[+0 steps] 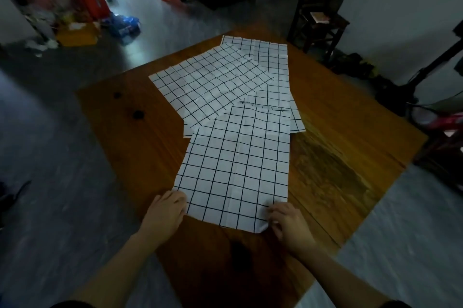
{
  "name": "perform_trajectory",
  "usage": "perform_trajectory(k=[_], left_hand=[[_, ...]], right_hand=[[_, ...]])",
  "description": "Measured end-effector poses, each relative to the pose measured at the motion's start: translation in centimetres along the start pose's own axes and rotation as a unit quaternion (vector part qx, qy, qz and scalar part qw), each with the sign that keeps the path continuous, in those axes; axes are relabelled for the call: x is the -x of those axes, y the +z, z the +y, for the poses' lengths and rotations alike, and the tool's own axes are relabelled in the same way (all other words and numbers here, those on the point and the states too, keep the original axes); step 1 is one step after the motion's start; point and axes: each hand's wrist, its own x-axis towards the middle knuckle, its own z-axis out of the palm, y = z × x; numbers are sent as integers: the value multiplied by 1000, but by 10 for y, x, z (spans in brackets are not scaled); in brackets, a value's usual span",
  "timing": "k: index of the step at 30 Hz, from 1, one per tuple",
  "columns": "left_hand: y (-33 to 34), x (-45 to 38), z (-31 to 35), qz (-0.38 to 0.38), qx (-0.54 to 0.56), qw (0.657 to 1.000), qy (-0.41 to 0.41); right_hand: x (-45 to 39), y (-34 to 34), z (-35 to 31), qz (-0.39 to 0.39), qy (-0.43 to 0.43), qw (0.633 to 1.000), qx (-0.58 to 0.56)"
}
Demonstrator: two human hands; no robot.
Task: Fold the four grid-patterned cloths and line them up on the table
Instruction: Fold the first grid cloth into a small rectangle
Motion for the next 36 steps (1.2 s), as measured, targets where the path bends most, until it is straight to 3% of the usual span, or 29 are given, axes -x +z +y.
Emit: perform_trajectory(k=[4, 12, 15, 18, 24, 36], left_hand=[[-7, 2, -1, 13, 11, 1000, 1], [-57, 6, 11, 136, 105, 985, 10], [-80, 7, 27, 164, 118, 979, 12], [-99, 13, 47, 187, 126, 974, 15], [-121, 32, 62, 183, 119, 976, 21], [-112, 88, 85, 116, 131, 982, 71]], right_hand=[[-3, -4, 0, 17, 18, 999, -35], [-13, -45, -5, 86, 40, 988, -120], [-14, -64, -10, 103, 21, 990, -93], [-13, -74, -26, 57, -25, 998, -3], [-10, -86, -42, 151, 18, 988, 22], [42, -123, -32, 114, -3, 993, 32]])
